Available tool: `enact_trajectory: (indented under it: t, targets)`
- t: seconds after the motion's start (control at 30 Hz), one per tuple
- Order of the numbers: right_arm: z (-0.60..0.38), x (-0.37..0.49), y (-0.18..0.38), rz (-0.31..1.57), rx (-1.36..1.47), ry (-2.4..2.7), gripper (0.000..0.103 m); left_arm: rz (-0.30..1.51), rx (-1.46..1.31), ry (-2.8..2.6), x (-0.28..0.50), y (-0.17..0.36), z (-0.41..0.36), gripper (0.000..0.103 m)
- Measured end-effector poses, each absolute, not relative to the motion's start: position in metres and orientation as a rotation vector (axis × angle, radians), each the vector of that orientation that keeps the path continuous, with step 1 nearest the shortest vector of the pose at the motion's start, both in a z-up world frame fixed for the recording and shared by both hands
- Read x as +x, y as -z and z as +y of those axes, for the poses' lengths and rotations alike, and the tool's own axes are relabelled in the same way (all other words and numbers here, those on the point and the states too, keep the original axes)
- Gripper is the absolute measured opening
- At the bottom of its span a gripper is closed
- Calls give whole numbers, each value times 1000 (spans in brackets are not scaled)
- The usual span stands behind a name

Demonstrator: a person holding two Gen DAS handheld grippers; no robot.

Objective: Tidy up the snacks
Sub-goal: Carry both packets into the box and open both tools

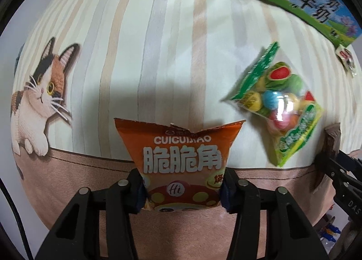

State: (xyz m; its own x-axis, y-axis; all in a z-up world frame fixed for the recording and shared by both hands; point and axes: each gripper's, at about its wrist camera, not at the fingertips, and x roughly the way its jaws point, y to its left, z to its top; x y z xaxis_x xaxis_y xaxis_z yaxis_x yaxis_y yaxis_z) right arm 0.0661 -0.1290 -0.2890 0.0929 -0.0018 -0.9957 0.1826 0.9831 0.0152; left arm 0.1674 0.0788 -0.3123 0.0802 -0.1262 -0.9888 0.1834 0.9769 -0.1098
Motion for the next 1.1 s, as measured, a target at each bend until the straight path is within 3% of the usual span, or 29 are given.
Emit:
enact_trajectory:
  t: [0.3,0.73,1.1]
  targets:
    - [-122,62,241,1374,152,95,59,1299,77,273,157,239,67,45]
    - [-133,74,109,1106,176,47,59,1089,-7,373,169,118,52,45]
    - [-166,170,49,1001,231,10,59,1051,-87,468,280,54,11,45]
